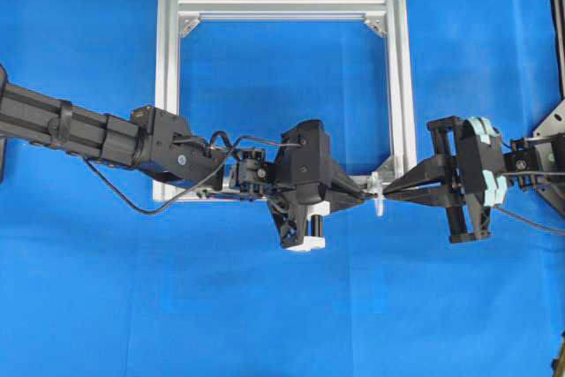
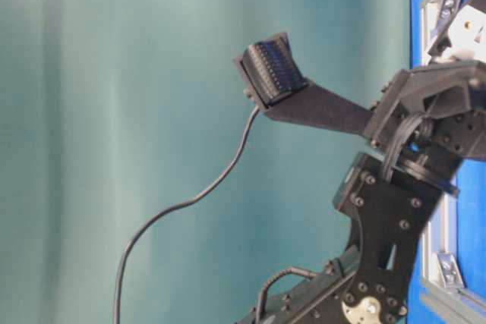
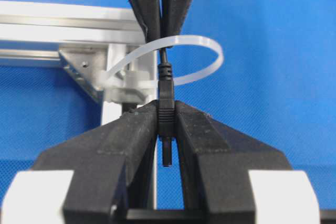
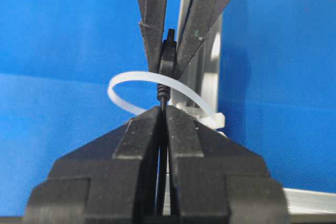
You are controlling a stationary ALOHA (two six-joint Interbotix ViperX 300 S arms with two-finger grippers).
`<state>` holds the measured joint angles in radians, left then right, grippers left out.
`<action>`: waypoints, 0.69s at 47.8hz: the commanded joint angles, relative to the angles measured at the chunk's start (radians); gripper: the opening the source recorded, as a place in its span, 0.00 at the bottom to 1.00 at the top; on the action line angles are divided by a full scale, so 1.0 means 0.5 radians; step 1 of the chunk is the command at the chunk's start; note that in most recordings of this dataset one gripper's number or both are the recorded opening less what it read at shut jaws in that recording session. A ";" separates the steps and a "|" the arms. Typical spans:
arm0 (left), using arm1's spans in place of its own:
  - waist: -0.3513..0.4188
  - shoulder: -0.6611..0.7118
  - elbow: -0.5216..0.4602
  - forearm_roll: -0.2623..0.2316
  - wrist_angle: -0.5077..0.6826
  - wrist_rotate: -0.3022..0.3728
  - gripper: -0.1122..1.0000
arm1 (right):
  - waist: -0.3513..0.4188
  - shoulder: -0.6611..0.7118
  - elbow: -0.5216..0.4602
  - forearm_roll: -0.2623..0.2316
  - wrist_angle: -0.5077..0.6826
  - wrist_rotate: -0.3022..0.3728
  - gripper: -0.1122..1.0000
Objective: Insert the wire through the string loop located on the right side.
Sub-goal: 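Open the right gripper to release the cable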
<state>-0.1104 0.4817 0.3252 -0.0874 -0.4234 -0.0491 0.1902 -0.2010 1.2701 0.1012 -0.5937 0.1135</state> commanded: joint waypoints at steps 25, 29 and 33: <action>-0.009 -0.043 -0.058 0.003 -0.040 0.003 0.17 | -0.006 -0.009 -0.034 0.000 -0.009 -0.003 0.07; -0.012 -0.040 -0.058 0.006 -0.040 0.003 0.17 | -0.006 -0.009 -0.034 0.000 -0.006 0.009 0.07; -0.012 -0.040 -0.058 0.006 -0.040 0.003 0.17 | -0.006 -0.009 -0.031 0.003 -0.006 0.018 0.13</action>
<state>-0.1104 0.4817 0.3252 -0.0874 -0.4249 -0.0491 0.1902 -0.2010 1.2701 0.0997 -0.5921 0.1227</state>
